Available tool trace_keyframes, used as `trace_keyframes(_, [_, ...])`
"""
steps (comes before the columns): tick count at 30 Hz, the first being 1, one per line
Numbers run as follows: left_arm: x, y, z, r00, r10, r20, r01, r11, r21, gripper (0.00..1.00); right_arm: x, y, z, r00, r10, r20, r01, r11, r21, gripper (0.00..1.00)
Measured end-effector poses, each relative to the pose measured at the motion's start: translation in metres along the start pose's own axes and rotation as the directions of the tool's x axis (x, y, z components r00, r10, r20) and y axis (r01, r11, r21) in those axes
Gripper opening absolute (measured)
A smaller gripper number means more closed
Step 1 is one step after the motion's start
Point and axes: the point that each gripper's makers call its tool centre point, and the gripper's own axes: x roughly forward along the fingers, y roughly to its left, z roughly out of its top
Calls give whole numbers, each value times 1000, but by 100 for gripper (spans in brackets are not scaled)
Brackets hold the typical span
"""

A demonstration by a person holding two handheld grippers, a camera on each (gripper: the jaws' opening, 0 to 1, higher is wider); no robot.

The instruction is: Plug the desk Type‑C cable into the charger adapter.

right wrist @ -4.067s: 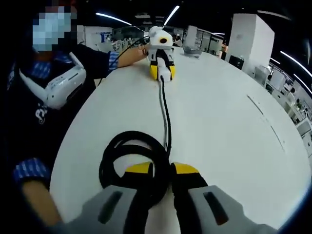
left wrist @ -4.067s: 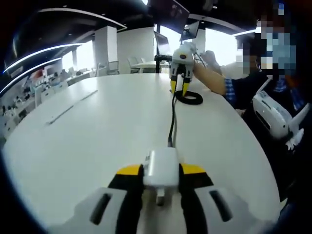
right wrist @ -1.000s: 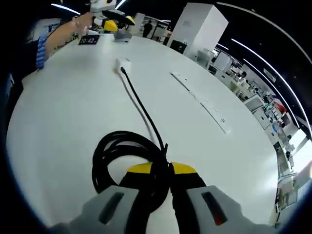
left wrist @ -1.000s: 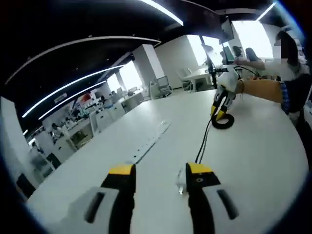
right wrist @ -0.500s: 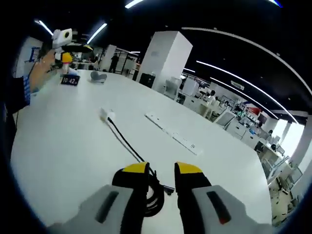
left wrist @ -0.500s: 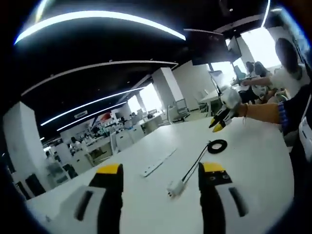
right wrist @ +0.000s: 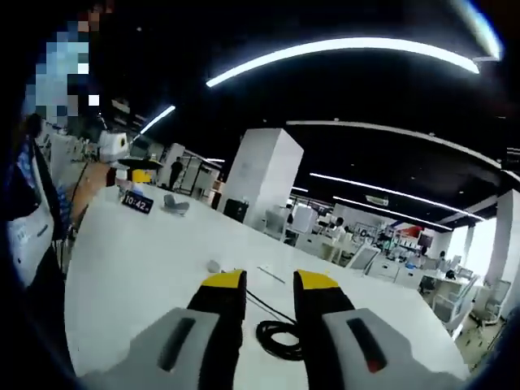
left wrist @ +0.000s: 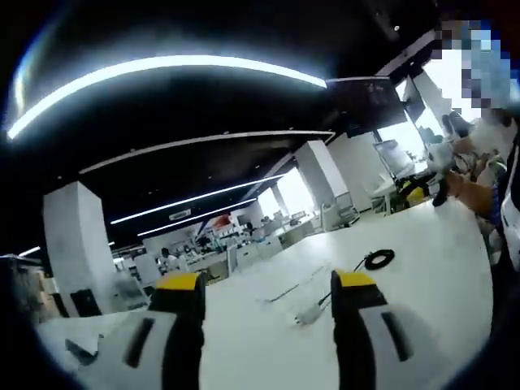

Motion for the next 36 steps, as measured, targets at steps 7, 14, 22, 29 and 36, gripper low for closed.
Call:
trace_keyframes(7, [-26,15,-26,989,150,16,-148,986,-77,75,-34,-1,22,962,-180,203,167,983,78,23])
trace_keyframes(14, [-28,32,-49,959,283,24,-276,949,-153,75,-30,-9,-10,944,-302,131,298,953,50,23])
trace_keyframes(22, [-34,49,-65,915,403,-15,-402,909,-112,77,-24,-11,-36,960,-275,58,270,960,79,23])
trace_keyframes(29, [-36,52,-72,910,413,-28,-414,902,-125,78,-27,-12,-44,964,-265,26,261,960,97,23])
trace_keyframes(36, [-35,48,-81,921,384,-70,-390,912,-126,79,-30,-12,-45,961,-276,25,272,955,118,23])
